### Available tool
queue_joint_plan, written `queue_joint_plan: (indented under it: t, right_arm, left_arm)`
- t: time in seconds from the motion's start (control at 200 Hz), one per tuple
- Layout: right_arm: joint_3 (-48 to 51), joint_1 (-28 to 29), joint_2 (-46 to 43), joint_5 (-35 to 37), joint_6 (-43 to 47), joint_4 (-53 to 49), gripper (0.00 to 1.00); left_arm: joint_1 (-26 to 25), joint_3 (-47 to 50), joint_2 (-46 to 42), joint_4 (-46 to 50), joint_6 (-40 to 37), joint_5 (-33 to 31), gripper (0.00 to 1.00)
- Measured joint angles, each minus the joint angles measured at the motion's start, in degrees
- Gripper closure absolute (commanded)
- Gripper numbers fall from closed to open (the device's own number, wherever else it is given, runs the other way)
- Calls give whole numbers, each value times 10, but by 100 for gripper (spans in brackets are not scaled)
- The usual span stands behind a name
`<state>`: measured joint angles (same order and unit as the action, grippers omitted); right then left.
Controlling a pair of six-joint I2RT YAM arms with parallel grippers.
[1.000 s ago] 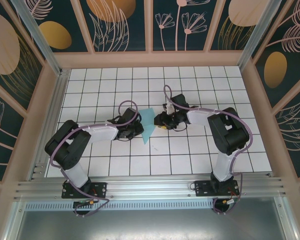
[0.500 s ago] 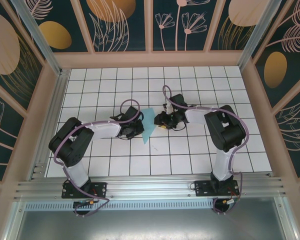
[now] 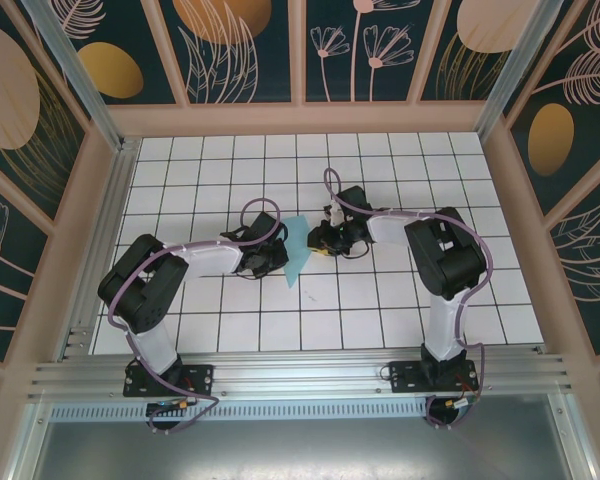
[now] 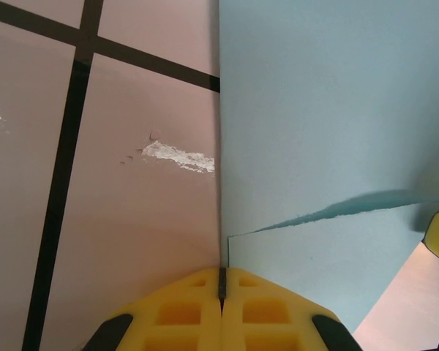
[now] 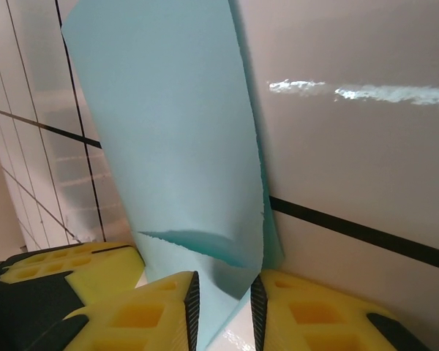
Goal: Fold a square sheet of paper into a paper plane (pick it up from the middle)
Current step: Fourth fold the wing at the center of the table.
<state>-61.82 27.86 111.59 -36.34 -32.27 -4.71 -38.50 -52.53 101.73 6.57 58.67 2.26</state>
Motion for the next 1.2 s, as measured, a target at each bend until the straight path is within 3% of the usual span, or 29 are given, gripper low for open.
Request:
queue_joint_plan:
  t: [0.455, 0.651, 0.791, 0.976, 1.201]
  right_arm:
    - [-1, 5, 2, -11, -7, 11, 92]
    - [-14, 7, 12, 12, 0, -7, 95]
    - [-21, 7, 12, 38, 17, -34, 95]
    - [-25, 8, -1, 68, 41, -73, 95]
    - [-33, 10, -5, 83, 50, -98, 96]
  left_arm:
    - [0, 0, 0, 0, 0, 2, 97]
    - [0, 0, -4, -2, -3, 6, 81]
    - [0, 16, -38, -17, -1, 20, 77]
    - [0, 33, -76, -85, 1, 64, 80]
    - [0, 34, -36, -139, 5, 108, 89]
